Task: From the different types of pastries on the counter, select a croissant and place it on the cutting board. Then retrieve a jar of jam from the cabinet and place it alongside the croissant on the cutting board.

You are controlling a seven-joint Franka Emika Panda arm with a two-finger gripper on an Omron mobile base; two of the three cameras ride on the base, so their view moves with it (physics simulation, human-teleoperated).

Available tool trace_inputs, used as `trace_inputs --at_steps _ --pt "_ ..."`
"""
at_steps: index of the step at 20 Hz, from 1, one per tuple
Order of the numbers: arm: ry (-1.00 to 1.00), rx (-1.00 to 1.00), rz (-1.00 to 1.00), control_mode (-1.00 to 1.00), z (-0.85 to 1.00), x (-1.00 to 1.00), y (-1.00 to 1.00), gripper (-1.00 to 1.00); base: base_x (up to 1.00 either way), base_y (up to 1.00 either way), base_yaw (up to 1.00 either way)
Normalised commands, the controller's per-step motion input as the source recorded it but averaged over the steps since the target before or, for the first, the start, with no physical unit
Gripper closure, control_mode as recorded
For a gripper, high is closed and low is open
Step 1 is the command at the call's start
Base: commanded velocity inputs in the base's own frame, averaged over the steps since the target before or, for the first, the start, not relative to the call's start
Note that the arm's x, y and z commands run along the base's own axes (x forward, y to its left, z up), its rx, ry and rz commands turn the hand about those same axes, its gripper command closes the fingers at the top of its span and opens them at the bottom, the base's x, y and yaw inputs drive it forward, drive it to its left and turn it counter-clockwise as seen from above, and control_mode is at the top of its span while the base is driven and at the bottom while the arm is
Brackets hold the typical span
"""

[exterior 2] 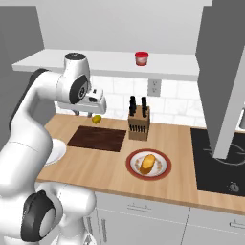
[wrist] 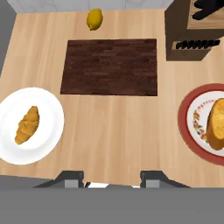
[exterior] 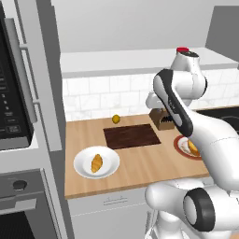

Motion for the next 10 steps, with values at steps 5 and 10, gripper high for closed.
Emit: trace_inputs --at_steps 5,10 --pt "-0.02 -0.02 0.0 -1.0 -0.22 -0.06 0.09 -1.0 0.0 0.0 0.0" --pt "-0.01 -0.05 0.0 -1.0 -0.23 0.0 0.77 -1.0 0.0 0.0 0.0"
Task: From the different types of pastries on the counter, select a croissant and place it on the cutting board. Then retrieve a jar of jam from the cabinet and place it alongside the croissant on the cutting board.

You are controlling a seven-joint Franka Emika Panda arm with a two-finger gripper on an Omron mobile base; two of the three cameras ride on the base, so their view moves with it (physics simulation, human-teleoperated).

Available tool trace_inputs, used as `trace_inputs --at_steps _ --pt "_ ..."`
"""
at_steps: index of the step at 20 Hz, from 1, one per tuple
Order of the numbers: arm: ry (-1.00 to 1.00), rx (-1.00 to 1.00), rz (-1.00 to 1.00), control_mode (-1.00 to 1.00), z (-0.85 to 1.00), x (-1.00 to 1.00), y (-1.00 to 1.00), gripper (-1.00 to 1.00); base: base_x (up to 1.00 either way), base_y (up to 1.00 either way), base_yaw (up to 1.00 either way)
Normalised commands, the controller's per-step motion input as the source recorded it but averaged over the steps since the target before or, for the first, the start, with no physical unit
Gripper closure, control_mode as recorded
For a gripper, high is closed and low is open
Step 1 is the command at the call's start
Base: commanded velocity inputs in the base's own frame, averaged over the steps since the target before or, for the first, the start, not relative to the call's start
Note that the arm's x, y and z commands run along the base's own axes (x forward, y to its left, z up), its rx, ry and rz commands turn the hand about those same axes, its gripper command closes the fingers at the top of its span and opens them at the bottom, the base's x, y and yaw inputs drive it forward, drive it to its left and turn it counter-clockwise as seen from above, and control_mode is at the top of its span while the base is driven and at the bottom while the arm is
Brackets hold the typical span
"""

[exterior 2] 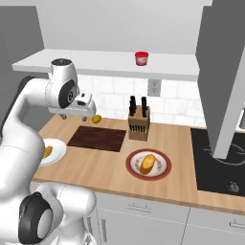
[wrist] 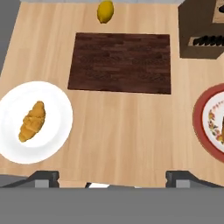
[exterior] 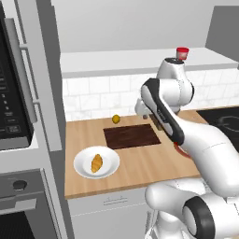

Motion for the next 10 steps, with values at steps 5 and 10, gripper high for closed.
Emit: trace_inputs --at_steps 5,10 --pt "0.03 0.03 -0.17 -1.0 -0.26 0.0 0.81 -1.0 0.0 0.0 0.0" --pt "0.14 0.0 -0.18 -1.0 -0.36 0.1 0.55 -1.0 0.0 0.0 0.0"
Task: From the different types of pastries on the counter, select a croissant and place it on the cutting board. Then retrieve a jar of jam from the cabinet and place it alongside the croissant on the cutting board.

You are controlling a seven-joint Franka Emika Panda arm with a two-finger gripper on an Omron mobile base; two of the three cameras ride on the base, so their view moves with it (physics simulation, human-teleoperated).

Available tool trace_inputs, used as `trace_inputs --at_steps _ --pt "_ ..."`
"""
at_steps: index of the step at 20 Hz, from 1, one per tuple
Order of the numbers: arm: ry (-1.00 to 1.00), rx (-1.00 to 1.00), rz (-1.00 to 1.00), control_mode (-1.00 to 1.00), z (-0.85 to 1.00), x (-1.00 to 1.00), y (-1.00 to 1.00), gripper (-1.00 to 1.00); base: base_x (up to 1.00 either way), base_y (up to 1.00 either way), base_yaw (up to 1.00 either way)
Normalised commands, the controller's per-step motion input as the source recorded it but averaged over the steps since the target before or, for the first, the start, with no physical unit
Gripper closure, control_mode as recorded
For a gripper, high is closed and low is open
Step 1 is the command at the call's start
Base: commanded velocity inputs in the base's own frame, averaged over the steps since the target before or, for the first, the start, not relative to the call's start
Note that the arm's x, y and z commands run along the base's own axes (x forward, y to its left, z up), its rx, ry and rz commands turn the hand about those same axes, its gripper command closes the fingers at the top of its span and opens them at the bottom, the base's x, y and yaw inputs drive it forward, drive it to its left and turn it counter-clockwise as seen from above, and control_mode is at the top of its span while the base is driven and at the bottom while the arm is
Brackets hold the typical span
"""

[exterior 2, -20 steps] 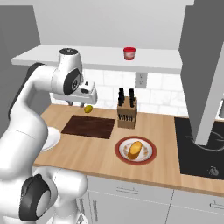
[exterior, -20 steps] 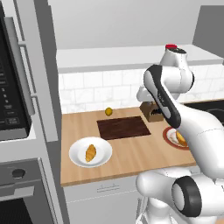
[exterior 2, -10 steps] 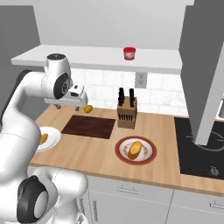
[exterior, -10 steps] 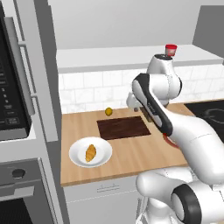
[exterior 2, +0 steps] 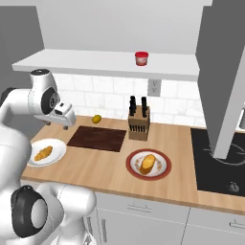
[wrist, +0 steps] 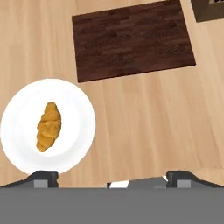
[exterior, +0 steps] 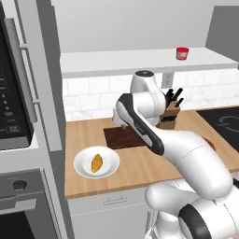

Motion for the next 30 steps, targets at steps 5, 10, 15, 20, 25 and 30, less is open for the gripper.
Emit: trace_inputs --at_steps 5,10,15,20,25,30 --pt "0.21 0.03 -0.06 -1.0 -0.58 0.38 0.09 -1.0 0.0 0.0 0.0" --pt "0.07 0.0 0.0 -1.0 -0.73 -0.01 0.31 -1.0 0.0 0.0 0.0" --pt "0.0 0.01 0.0 -1.0 -0.16 0.0 0.52 -1.0 0.0 0.0 0.0" --pt "-0.01 0.02 0.0 -1.0 -0.36 0.0 0.51 -1.0 0.0 0.0 0.0" --pt "-0.04 -0.01 0.0 -1.0 -0.59 0.02 0.5 -1.0 0.0 0.0 0.0" --pt "0.0 0.0 0.0 -1.0 -0.2 0.23 0.13 -1.0 0.0 0.0 0.0"
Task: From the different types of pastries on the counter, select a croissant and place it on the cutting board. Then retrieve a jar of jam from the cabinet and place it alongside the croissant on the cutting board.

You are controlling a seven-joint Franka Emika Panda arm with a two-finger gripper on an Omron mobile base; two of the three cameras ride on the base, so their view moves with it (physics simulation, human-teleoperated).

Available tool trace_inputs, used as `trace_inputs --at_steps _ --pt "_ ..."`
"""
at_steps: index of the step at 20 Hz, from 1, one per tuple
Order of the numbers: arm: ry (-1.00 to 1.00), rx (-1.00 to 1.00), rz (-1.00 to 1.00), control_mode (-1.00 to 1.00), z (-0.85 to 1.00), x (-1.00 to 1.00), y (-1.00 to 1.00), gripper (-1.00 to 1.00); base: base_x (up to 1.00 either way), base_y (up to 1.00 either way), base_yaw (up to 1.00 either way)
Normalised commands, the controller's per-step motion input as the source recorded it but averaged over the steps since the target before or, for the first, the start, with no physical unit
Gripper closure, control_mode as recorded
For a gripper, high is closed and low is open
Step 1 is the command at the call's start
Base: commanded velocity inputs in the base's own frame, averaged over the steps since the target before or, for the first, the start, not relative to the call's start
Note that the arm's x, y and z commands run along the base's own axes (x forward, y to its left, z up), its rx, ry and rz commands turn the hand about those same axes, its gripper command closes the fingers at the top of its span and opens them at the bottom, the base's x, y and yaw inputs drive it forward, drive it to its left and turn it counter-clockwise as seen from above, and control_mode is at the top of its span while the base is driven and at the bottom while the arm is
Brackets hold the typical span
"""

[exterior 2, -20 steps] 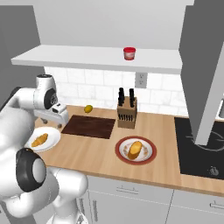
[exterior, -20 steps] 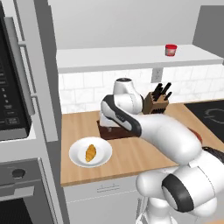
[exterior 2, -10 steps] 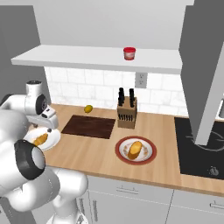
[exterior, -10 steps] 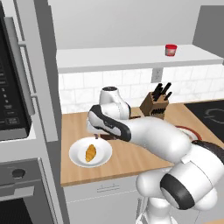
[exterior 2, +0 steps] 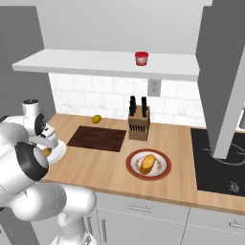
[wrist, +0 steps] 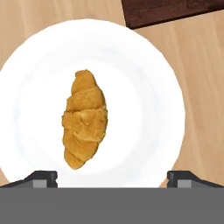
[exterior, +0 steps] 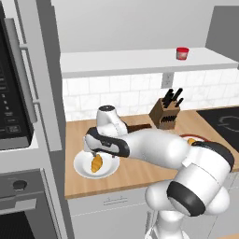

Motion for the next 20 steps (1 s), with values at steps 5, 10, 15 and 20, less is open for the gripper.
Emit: trace_inputs --at_steps 5,10,15,20 --pt "0.0 0.0 0.0 -1.0 -0.17 0.25 0.07 -1.0 0.0 0.0 0.0" --pt "0.0 0.0 0.0 -1.0 -0.29 0.0 0.24 -1.0 0.0 0.0 0.0" --pt "0.0 0.0 0.0 -1.0 -0.14 0.11 0.0 -1.0 0.0 0.0 0.0" --pt "0.0 0.0 0.0 -1.0 -0.16 0.02 0.04 -1.0 0.0 0.0 0.0"
